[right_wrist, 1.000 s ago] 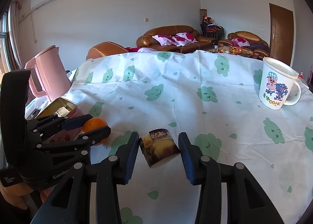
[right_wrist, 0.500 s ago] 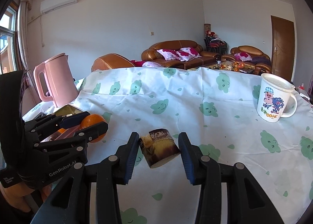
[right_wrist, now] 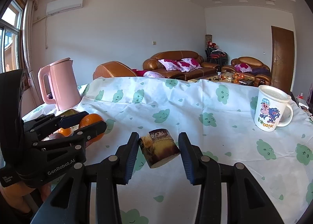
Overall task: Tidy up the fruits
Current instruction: 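Carry the snack cup and orange over the pink tin with both grippers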
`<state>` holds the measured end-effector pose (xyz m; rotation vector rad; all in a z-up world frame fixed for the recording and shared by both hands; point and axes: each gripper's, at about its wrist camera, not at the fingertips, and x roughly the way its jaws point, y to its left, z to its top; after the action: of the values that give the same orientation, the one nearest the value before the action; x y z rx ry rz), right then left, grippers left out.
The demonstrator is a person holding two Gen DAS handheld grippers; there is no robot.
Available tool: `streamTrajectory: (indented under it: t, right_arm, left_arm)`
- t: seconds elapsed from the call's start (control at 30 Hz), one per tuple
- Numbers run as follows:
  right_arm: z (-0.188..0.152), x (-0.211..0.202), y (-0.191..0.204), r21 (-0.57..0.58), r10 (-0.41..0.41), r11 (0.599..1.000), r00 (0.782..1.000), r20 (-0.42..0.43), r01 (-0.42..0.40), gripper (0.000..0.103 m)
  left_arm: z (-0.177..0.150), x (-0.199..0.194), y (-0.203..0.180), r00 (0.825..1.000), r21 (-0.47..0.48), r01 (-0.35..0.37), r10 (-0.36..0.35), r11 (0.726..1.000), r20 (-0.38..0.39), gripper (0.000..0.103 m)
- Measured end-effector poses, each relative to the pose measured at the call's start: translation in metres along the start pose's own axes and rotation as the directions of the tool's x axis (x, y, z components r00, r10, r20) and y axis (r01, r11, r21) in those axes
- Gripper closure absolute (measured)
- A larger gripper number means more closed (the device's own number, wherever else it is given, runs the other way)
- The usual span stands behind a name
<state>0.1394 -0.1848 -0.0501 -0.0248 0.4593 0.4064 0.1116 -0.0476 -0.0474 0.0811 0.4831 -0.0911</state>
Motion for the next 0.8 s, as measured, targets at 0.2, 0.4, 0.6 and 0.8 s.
streamTrajectory:
  t: [0.2,0.4,0.6,0.8]
  right_arm:
    - [0.000,-0.005,0.002,-0.009,-0.003,1.000,1.000,0.027,0.003,0.059]
    - [-0.001,-0.010,0.003,-0.018,-0.006,1.000,0.999,0.053,0.007,0.059]
    - [-0.002,-0.016,0.005,-0.027,-0.006,1.000,0.997,0.081,0.008,0.059]
    - [-0.001,-0.016,0.013,-0.062,-0.006,0.998,0.996,0.089,0.011,0.059]
  left_arm:
    - [-0.001,-0.005,0.002,1.000,-0.012,-0.002,0.002,1.000,0.018,0.058]
    - [-0.002,-0.011,0.004,0.999,-0.025,-0.005,0.007,1.000,0.045,0.058]
    - [-0.004,-0.021,0.006,0.996,-0.041,-0.011,0.014,0.999,0.083,0.058]
    - [-0.009,-0.033,0.011,0.995,-0.055,0.001,0.004,0.998,0.096,0.058]
